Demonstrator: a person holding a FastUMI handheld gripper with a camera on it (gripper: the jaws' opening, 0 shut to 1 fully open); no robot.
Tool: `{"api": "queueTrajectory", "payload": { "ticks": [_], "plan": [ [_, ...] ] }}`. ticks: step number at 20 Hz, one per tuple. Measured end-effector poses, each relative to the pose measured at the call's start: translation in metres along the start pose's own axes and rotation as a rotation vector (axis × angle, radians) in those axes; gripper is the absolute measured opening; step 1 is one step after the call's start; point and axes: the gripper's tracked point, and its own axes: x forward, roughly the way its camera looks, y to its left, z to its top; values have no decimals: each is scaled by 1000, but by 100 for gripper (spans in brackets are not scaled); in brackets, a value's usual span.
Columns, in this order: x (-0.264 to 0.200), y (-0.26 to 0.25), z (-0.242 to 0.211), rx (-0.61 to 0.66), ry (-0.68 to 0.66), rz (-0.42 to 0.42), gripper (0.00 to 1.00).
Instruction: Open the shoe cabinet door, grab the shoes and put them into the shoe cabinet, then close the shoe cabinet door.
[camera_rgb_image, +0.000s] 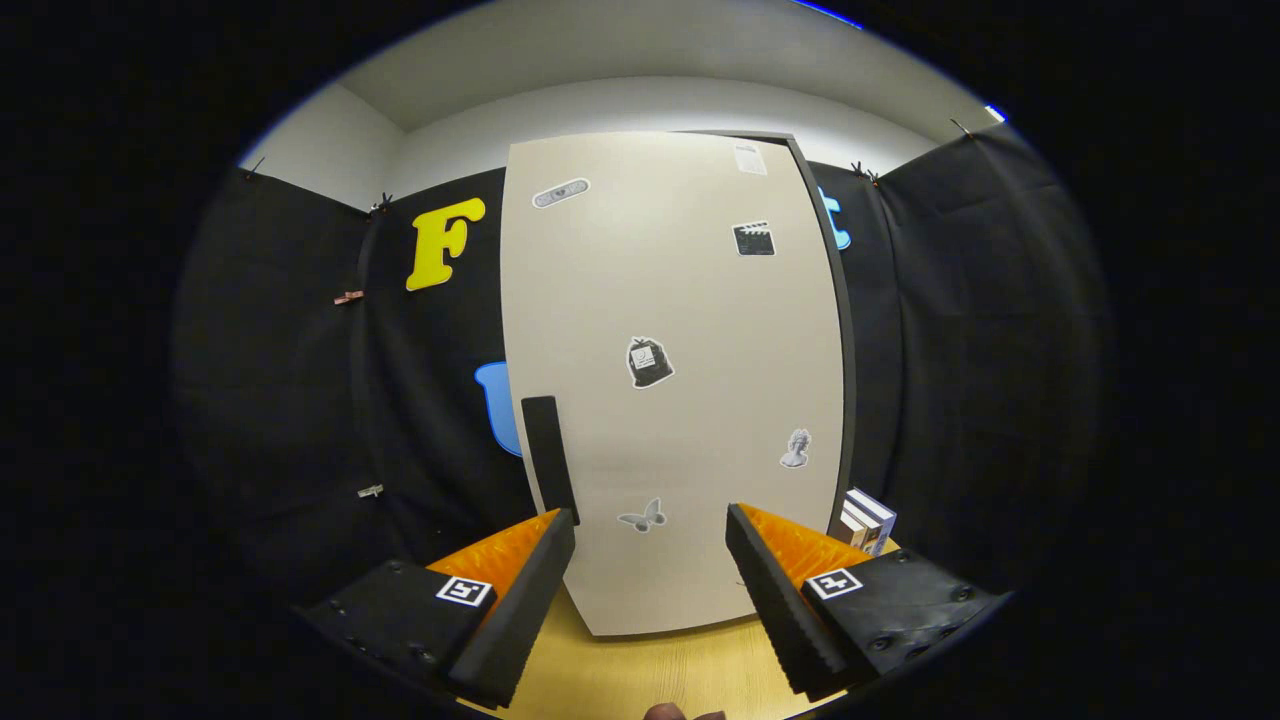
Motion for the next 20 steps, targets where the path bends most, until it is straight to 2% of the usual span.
{"api": "queueTrajectory", "payload": {
  "ticks": [20],
  "plan": [
    [0,-8,-5,12,11,-7,98]
  ]
}}
